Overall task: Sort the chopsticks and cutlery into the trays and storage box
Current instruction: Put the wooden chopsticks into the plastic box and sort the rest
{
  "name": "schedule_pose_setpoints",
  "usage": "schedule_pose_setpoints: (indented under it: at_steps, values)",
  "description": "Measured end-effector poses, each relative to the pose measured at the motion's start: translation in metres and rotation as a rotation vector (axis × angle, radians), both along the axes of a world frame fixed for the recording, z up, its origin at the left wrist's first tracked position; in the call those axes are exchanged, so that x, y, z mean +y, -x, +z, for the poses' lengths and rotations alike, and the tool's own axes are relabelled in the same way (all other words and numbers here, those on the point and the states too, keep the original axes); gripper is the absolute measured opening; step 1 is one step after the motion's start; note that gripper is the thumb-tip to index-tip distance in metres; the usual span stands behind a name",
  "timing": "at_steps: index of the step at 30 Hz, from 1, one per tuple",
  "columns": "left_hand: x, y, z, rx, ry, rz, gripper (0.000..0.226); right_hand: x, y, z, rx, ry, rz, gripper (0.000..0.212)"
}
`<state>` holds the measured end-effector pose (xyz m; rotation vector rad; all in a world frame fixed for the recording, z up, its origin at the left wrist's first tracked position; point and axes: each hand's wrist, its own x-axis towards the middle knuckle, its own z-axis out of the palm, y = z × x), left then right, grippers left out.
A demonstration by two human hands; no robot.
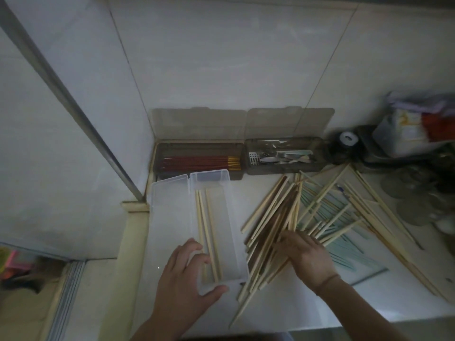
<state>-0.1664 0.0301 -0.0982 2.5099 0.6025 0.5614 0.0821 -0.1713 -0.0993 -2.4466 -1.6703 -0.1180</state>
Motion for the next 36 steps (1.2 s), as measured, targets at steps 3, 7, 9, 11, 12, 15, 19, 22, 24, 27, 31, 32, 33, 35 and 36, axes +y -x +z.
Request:
schedule_pose_setpoints:
  at_steps: [3,7,9,11,12,15,19,22,24,27,31,32,33,35,36]
  values:
    - [-0.001,0.000,0.001,-0.004,0.000,-0.005,0.051,0.013,-0.001,-0.002,0.025,0.071,0.074,0.051]
    - [-0.001,0.001,0.003,-0.001,0.010,0.000,0.051,0.025,-0.009,-0.004,0.003,0.094,0.161,0.045]
    - [-0.002,0.001,0.003,0.001,0.009,0.002,0.052,0.028,-0.013,-0.002,-0.023,0.051,0.239,0.031]
    - [-0.003,0.000,0.003,-0.001,-0.001,-0.004,0.051,0.029,-0.019,0.000,-0.050,0.024,0.286,0.018]
    - [-0.002,0.001,0.003,0.002,-0.007,-0.004,0.052,0.030,-0.022,0.002,-0.073,0.033,0.297,0.017]
    - [-0.002,0.002,0.003,0.032,-0.003,0.005,0.054,0.030,-0.025,0.004,-0.089,0.064,0.227,0.012]
    - [-0.002,0.003,0.001,0.040,0.014,0.002,0.052,0.031,-0.008,0.007,0.057,0.099,-0.133,0.016]
    - [-0.004,0.003,-0.001,0.052,0.001,0.009,0.052,0.044,0.008,0.011,0.126,0.202,-0.354,0.011]
    - [-0.004,0.003,0.000,0.048,0.003,0.012,0.052,0.056,0.015,0.019,0.141,0.256,-0.461,0.012]
    - [-0.003,0.003,0.000,0.025,0.014,0.000,0.052,0.067,0.019,0.027,0.179,0.305,-0.584,0.014]
    - [-0.003,0.001,0.002,0.017,0.005,-0.004,0.052,0.074,0.018,0.032,0.266,0.350,-0.650,0.013]
    - [-0.003,0.002,0.001,0.017,-0.001,-0.006,0.052,0.073,0.016,0.034,0.316,0.330,-0.681,0.012]
    - [-0.003,0.002,0.001,0.017,-0.002,-0.008,0.053,0.072,0.014,0.037,0.374,0.299,-0.712,0.013]
    - [-0.002,0.002,0.000,0.016,0.003,-0.013,0.053,0.068,0.011,0.048,0.500,0.203,-0.716,0.024]
    - [-0.002,0.001,0.000,0.012,0.002,-0.016,0.053,0.065,0.010,0.057,0.569,0.145,-0.690,0.031]
